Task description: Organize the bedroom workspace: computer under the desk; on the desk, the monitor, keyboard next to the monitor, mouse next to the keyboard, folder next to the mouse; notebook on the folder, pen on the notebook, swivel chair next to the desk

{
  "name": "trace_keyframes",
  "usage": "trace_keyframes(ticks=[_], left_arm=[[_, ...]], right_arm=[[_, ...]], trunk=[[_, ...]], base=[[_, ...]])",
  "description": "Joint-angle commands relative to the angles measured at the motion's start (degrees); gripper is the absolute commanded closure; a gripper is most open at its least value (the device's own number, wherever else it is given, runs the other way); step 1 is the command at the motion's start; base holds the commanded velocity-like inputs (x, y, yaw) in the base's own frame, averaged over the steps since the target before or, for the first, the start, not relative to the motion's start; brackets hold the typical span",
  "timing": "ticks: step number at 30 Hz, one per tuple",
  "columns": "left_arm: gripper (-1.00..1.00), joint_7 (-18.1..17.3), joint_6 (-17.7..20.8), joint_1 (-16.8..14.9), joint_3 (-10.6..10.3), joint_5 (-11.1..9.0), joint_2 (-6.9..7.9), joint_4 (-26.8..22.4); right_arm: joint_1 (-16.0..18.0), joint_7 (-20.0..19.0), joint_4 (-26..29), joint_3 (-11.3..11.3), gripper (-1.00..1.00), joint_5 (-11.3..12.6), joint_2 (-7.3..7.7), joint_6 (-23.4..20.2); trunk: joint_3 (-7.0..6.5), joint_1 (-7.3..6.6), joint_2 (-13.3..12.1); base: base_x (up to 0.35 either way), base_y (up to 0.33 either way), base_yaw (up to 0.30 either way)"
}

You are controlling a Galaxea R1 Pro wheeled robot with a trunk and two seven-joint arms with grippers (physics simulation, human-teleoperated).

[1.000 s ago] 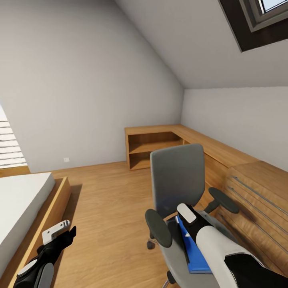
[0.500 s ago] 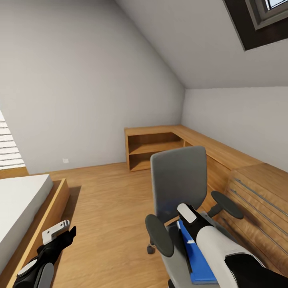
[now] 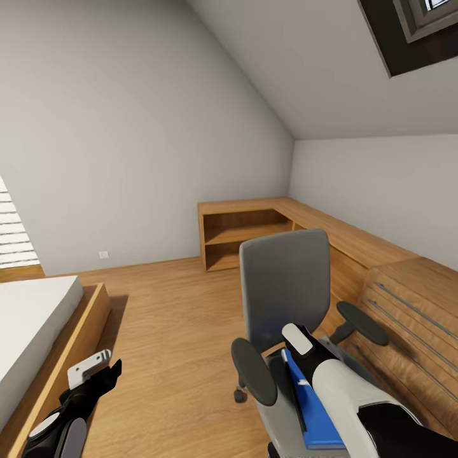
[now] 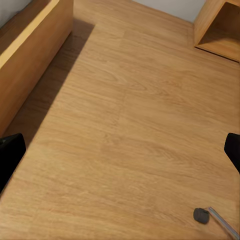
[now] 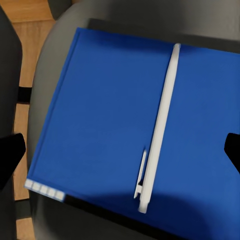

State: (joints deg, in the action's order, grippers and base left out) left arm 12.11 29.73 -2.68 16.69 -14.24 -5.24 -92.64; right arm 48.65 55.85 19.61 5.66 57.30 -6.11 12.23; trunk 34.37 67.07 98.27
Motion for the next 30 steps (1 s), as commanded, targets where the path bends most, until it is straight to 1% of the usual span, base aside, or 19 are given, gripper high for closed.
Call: trace_keyframes(ticks=[1, 13, 28, 30], left_arm=[[-1.00, 0.37, 0.24, -0.04, 0.03, -0.61, -0.03, -0.08], [-1.00, 0.37, 0.24, -0.04, 0.01, -0.61, -0.04, -0.08], [-1.00, 0.37, 0.24, -0.04, 0.01, -0.61, -0.04, -0.08], [-1.00, 0.37, 0.24, -0.04, 0.01, -0.61, -0.04, -0.08]], right_arm=[[0.04, 0.21, 0.02, 0.49, -1.00, 0.53, 0.05, 0.34], [0.04, 0.28, -0.01, 0.49, -1.00, 0.53, 0.38, 0.25], [0.04, 0.83, -0.10, 0.51, -1.00, 0.53, 0.28, 0.42], [0.04, 1.24, -0.08, 0.56, -1.00, 0.53, 0.21, 0.46]], trunk=[[0.25, 0.22, 0.45], [2.40, 2.86, 5.26], [5.09, 6.15, 11.28], [5.09, 6.15, 11.28]], base=[[0.000, 0.000, 0.000], [0.000, 0.000, 0.000], [0.000, 0.000, 0.000], [0.000, 0.000, 0.000]])
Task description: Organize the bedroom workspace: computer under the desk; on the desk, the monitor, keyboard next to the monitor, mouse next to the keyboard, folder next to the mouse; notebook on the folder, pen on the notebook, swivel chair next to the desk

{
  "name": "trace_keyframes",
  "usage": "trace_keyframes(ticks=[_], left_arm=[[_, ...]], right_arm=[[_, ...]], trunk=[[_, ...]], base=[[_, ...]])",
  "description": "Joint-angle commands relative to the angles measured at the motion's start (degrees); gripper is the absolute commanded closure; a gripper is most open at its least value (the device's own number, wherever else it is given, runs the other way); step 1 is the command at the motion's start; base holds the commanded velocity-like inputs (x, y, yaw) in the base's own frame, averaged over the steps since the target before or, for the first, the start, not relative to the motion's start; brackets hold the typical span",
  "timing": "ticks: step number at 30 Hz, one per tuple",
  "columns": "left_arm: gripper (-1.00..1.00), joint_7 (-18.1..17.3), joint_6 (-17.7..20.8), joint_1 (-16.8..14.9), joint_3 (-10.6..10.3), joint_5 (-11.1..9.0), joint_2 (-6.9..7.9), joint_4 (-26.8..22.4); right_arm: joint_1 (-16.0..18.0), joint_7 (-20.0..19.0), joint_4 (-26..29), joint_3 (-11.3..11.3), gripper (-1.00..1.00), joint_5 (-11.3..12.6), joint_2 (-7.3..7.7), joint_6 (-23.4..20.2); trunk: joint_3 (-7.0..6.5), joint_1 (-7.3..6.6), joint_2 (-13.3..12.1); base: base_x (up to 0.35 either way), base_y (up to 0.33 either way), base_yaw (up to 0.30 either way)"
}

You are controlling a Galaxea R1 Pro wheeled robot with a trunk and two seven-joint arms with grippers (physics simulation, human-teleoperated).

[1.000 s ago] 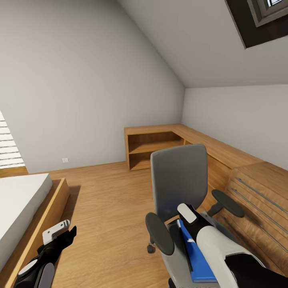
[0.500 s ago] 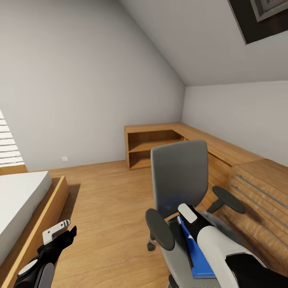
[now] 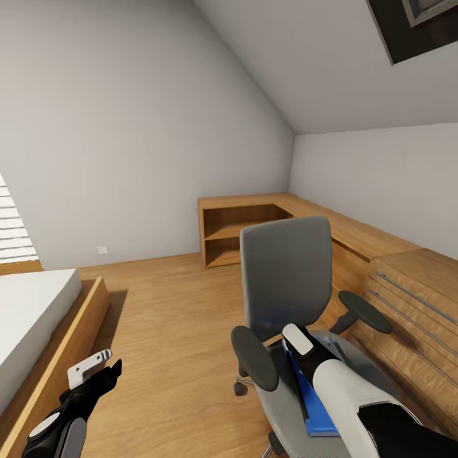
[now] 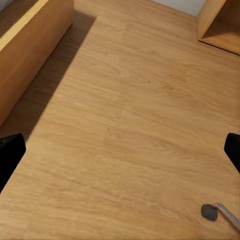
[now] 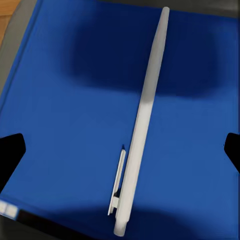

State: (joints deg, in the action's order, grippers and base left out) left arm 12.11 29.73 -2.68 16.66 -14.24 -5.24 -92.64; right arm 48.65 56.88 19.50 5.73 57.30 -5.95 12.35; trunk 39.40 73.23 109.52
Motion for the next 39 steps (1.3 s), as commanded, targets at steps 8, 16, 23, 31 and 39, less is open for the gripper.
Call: trace_keyframes(ticks=[8, 16, 23, 31, 39], left_arm=[[-1.00, 0.37, 0.25, -0.04, 0.06, -0.61, -0.03, -0.08], [-1.00, 0.37, 0.25, -0.04, 0.04, -0.61, -0.03, -0.08], [-1.00, 0.37, 0.25, -0.04, 0.03, -0.61, -0.03, -0.08], [-1.00, 0.37, 0.25, -0.04, 0.03, -0.61, -0.03, -0.08], [-1.00, 0.37, 0.25, -0.04, 0.03, -0.61, -0.03, -0.08]], right_arm=[[0.04, 3.10, 0.22, 0.66, -1.00, 0.52, -0.09, 0.39], [0.04, 3.87, 0.27, 0.68, -1.00, 0.46, -0.17, 0.39], [0.04, 3.88, 0.32, 0.76, -1.00, 0.44, -0.20, 0.39], [0.04, 3.86, 0.35, 0.74, -1.00, 0.44, -0.12, 0.36], [0.04, 3.86, 0.36, 0.75, -1.00, 0.44, -0.11, 0.39]], trunk=[[0.06, -0.01, 0.03], [0.06, -0.01, 0.03], [0.78, 0.87, 1.63], [1.50, 1.75, 3.24], [2.39, 2.85, 5.24]], base=[[0.000, 0.000, 0.000], [0.000, 0.000, 0.000], [0.000, 0.000, 0.000], [0.000, 0.000, 0.000], [0.000, 0.000, 0.000]])
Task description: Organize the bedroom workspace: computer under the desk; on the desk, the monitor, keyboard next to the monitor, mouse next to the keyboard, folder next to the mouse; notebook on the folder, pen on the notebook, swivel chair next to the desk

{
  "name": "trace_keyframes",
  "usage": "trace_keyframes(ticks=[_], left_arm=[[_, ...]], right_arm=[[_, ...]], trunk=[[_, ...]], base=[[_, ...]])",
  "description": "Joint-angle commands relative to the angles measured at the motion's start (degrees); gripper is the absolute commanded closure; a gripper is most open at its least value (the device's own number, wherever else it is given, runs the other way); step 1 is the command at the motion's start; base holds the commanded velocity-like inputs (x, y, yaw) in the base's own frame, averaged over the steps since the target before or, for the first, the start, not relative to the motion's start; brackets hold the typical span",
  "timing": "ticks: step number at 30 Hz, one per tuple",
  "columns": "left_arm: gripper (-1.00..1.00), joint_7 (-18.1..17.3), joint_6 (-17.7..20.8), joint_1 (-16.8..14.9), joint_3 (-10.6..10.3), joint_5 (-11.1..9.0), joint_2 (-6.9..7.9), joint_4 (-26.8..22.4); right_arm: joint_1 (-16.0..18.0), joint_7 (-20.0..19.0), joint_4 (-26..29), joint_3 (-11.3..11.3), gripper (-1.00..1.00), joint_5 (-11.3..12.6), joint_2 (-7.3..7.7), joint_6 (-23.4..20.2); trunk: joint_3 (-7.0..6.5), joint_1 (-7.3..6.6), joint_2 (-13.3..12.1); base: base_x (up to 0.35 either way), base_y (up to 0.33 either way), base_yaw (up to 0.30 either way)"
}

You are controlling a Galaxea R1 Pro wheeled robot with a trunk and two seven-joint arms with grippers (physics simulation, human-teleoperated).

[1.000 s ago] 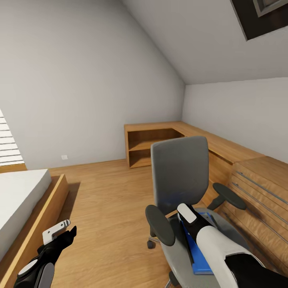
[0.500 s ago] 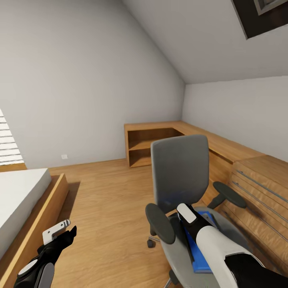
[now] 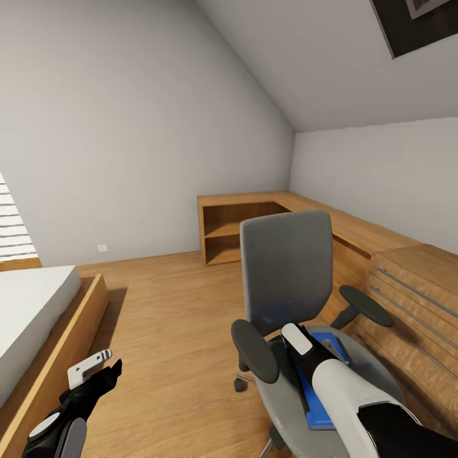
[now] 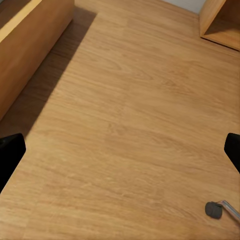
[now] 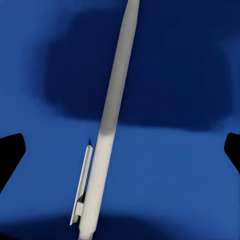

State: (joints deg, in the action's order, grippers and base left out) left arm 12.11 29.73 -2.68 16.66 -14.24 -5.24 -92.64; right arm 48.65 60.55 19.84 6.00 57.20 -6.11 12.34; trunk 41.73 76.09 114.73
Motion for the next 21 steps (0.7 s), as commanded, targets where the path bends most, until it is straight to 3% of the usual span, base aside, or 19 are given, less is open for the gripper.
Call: trace_keyframes(ticks=[1, 11, 18, 21], left_arm=[[-1.00, 0.37, 0.25, -0.04, 0.03, -0.61, -0.03, -0.08], [-1.00, 0.37, 0.25, -0.04, 0.03, -0.61, 0.00, -0.08], [-1.00, 0.37, 0.25, -0.04, 0.03, -0.61, 0.05, -0.08], [-1.00, 0.37, 0.25, -0.04, 0.03, -0.61, 0.05, -0.08]], right_arm=[[0.04, 0.18, 0.03, 0.49, -1.00, 0.54, 0.05, 0.40], [0.04, 0.48, 0.03, 0.59, -1.00, 0.43, -0.17, 0.44], [0.04, 5.01, 0.06, 1.43, -1.00, -0.74, -1.14, 1.96], [0.04, 6.89, 0.10, 1.87, -1.00, -2.64, -1.47, 3.44]], trunk=[[0.06, -0.01, 0.03], [0.06, -0.01, 0.03], [0.06, -0.01, 0.03], [0.06, -0.01, 0.03]], base=[[0.000, 0.000, 0.000], [0.000, 0.000, 0.000], [0.000, 0.000, 0.000], [0.000, 0.000, 0.000]])
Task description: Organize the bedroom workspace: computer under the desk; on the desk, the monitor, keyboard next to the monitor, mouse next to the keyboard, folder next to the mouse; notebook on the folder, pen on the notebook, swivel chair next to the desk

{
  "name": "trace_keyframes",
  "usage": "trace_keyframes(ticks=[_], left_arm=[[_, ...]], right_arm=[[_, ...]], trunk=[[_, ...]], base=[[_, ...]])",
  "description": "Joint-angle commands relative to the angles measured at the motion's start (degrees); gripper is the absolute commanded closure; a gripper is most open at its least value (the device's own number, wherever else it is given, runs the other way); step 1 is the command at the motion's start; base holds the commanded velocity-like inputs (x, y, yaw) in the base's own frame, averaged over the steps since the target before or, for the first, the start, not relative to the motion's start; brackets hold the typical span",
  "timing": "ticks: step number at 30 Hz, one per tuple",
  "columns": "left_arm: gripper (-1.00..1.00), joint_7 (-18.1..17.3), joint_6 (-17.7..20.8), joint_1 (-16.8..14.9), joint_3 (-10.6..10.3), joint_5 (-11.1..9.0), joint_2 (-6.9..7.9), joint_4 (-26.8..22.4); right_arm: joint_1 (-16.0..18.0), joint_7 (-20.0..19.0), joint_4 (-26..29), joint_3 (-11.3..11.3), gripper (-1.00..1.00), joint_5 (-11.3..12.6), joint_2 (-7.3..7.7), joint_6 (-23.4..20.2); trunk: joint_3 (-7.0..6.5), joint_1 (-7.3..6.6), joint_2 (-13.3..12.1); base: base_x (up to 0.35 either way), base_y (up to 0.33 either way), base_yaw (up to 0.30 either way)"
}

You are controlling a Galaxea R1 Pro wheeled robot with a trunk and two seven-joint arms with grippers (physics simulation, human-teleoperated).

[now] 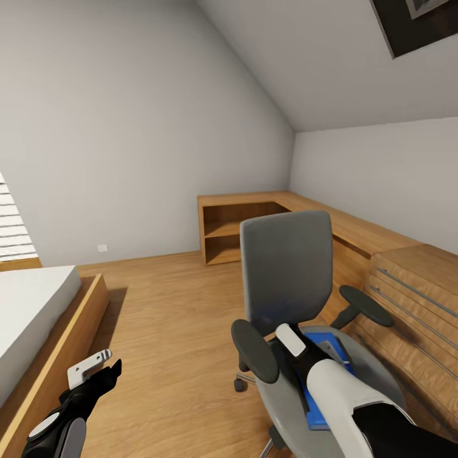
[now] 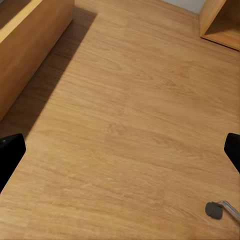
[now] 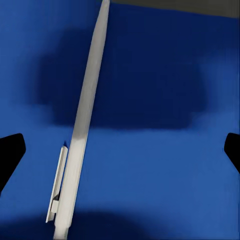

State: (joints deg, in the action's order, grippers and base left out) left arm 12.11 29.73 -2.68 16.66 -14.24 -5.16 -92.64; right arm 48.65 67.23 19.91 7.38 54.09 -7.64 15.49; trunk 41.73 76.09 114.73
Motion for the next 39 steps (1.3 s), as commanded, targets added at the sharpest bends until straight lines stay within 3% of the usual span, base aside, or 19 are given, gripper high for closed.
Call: trace_keyframes(ticks=[1, 8, 32, 39], left_arm=[[-1.00, 0.37, 0.25, -0.04, 0.03, -0.61, -0.03, -0.08], [-1.00, 0.37, 0.25, -0.04, 0.05, -0.61, 0.04, -0.08], [-1.00, 0.37, 0.33, -0.04, 0.03, -0.54, 0.06, -0.08], [-1.00, 0.46, 0.24, -0.04, 0.20, -0.61, -0.73, -0.10]], right_arm=[[0.04, 0.66, 0.03, 0.60, -1.00, -0.22, -0.04, 0.82], [0.04, 1.45, 0.04, 0.78, -1.00, -1.53, -0.18, 1.77], [0.04, 0.73, 0.13, 0.45, -1.00, -1.52, 0.22, 1.82], [0.04, 0.25, 0.04, 0.34, -1.00, -1.38, -0.06, 1.95]], trunk=[[0.06, -0.01, 0.03], [0.06, -0.01, 0.03], [0.06, -0.01, 0.03], [0.06, -0.01, 0.03]], base=[[0.000, 0.000, 0.000], [0.000, 0.000, 0.000], [0.062, 0.015, 0.000], [0.000, 0.000, 0.000]])
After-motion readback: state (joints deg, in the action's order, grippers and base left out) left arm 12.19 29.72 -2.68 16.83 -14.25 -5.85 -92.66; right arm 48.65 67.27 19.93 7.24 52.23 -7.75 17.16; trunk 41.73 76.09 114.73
